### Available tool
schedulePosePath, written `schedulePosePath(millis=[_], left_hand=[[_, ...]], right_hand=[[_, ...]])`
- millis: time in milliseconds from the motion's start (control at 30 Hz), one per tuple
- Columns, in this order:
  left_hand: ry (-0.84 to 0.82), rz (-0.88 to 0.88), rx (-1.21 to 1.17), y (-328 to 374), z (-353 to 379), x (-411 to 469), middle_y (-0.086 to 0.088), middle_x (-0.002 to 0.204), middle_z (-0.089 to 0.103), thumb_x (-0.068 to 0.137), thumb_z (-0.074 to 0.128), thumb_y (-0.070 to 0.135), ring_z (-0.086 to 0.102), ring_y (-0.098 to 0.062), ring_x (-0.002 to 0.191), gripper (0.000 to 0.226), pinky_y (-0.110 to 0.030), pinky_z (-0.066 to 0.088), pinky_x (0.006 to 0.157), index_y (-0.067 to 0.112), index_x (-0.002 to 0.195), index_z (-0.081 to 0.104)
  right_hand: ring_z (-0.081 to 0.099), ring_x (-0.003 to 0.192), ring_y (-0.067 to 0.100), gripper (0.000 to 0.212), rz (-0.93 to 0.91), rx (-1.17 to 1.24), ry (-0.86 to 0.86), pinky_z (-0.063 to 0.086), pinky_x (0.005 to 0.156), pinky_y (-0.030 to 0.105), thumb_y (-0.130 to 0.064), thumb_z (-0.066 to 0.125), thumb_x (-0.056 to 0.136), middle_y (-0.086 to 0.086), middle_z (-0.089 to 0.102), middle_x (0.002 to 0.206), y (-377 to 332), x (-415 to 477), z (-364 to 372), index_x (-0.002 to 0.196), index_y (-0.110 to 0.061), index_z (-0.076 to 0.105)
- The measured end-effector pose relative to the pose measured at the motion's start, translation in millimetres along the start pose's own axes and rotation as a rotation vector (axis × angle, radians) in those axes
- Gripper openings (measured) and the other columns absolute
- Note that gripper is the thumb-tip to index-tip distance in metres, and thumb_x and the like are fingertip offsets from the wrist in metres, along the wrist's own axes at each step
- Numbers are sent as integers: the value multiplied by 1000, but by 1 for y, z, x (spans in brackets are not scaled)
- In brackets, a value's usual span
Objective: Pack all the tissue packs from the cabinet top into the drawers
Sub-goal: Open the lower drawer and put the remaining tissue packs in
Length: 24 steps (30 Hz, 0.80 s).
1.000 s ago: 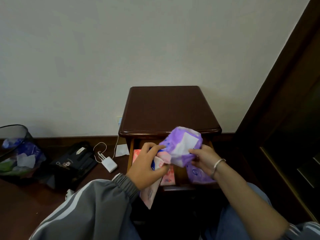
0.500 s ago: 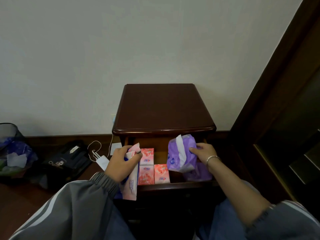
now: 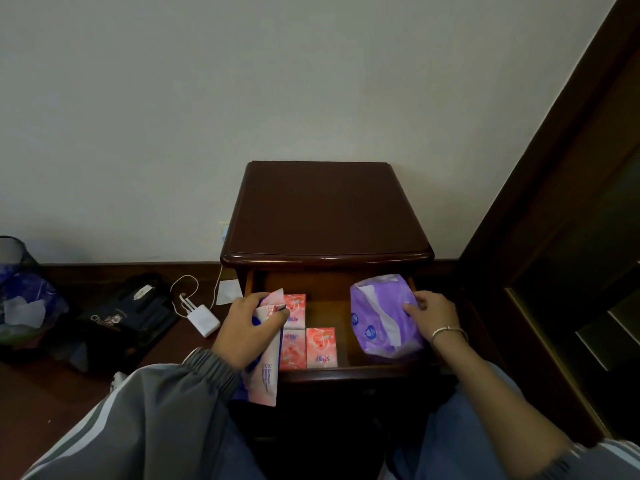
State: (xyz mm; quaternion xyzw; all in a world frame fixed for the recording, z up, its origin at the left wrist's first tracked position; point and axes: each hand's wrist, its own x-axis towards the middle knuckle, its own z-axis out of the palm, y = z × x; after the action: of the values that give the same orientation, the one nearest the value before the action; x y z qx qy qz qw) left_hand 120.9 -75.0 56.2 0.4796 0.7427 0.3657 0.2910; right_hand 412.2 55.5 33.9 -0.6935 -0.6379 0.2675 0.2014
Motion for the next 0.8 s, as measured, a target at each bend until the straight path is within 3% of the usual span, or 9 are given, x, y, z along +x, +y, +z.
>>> schedulePosePath(millis=[133, 300, 367, 433, 500, 567, 600, 667, 800], left_hand=[[-22, -5, -18, 10, 9, 5, 4, 109, 46, 83, 63, 45, 54, -7, 94, 45, -29, 49, 82, 26, 122, 51], [17, 15, -29, 23, 11, 5, 5, 107, 44, 83, 64, 43, 49, -1, 88, 42, -22, 42, 77, 28, 119, 50], [39, 11, -46, 25, 9, 6, 3, 107, 46, 82, 65, 43, 52, -5, 91, 41, -25, 45, 79, 27, 117, 51], [92, 0, -62, 27, 8, 9, 5, 101, 46, 82, 66, 42, 53, -10, 94, 37, -27, 44, 81, 26, 112, 52], [108, -54, -98, 31, 12, 14, 0, 104, 50, 82, 66, 43, 56, -17, 97, 40, -32, 47, 85, 22, 113, 53], [65, -135, -180, 36, 20, 19, -9, 110, 57, 81, 66, 45, 60, -23, 99, 51, -42, 50, 91, 15, 121, 53], [55, -168, -217, 39, 25, 21, -10, 111, 59, 81, 67, 46, 61, -24, 99, 55, -44, 50, 92, 14, 123, 52], [64, -225, -262, 44, 34, 20, -9, 112, 59, 78, 68, 49, 61, -23, 98, 60, -43, 51, 92, 14, 124, 51], [-53, -310, -279, 40, 44, 17, -10, 129, 47, 70, 66, 64, 56, -26, 111, 85, -44, 47, 98, 20, 136, 38]], right_hand=[[46, 122, 27, 65, -132, -463, 28, 46, 95, 35, -30, 64, 86, 8, 45, 135, 1, -22, 10, 142, -19, 33], [32, 132, 25, 44, -183, -665, 74, 38, 101, 34, -28, 52, 92, 5, 33, 145, -5, -38, 6, 135, -24, 42], [33, 133, 26, 43, -246, -537, 194, 38, 102, 37, -25, 55, 91, 7, 37, 144, -14, -45, -2, 133, -20, 48], [47, 121, 25, 33, -372, -129, 222, 41, 96, 32, -21, 60, 89, 6, 53, 129, -30, -61, -6, 122, -14, 59], [57, 108, 13, 27, -377, 293, -100, 45, 93, 24, -26, 63, 88, -8, 61, 110, -53, -86, -6, 114, -19, 63], [59, 104, 3, 36, -355, 382, -522, 49, 93, 24, -44, 64, 84, -15, 62, 110, -71, -113, 4, 117, -29, 59], [60, 102, 1, 41, -369, 356, -620, 50, 89, 22, -51, 64, 80, -13, 64, 111, -76, -122, 11, 117, -33, 58], [63, 96, 3, 41, -396, 363, -587, 52, 81, 22, -48, 67, 78, -8, 67, 108, -79, -131, 25, 113, -29, 59], [64, 83, 14, 10, -270, 447, -344, 54, 71, 30, -24, 58, 91, 2, 67, 91, -72, -128, 35, 96, -17, 63]])
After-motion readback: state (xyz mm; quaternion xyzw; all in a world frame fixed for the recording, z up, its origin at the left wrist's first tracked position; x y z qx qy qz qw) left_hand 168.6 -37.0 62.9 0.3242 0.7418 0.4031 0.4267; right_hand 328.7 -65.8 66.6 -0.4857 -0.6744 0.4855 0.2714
